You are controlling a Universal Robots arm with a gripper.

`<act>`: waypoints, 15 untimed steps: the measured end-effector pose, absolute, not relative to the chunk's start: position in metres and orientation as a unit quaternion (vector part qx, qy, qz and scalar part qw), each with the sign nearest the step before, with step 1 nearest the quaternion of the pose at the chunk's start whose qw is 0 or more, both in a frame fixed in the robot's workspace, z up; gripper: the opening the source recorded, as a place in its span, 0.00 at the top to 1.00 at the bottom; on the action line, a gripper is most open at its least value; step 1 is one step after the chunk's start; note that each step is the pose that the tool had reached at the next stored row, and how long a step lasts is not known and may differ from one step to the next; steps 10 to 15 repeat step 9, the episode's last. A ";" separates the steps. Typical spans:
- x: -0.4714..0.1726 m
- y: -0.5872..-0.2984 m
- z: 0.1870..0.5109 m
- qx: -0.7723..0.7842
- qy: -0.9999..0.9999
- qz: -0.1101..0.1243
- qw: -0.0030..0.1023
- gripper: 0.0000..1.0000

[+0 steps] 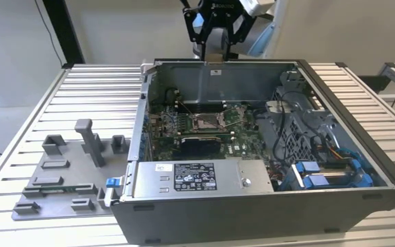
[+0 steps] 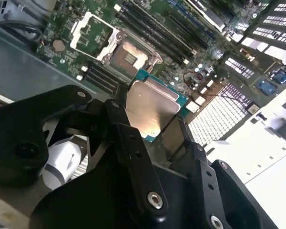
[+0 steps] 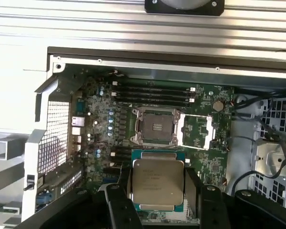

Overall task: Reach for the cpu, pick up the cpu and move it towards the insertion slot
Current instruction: 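Pick up the cpu and move it towards the insertion slot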

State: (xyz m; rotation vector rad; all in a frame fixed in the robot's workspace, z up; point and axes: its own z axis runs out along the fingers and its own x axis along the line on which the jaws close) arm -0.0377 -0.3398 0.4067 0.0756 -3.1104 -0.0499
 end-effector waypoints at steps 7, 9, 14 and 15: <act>-0.038 -0.339 0.407 0.022 -1.000 -0.016 0.015 1.00; -0.038 -0.339 0.407 0.022 -1.000 -0.016 0.015 1.00; -0.038 -0.339 0.407 0.022 -1.000 -0.016 0.015 1.00; -0.038 -0.339 0.407 0.022 -1.000 -0.016 0.015 1.00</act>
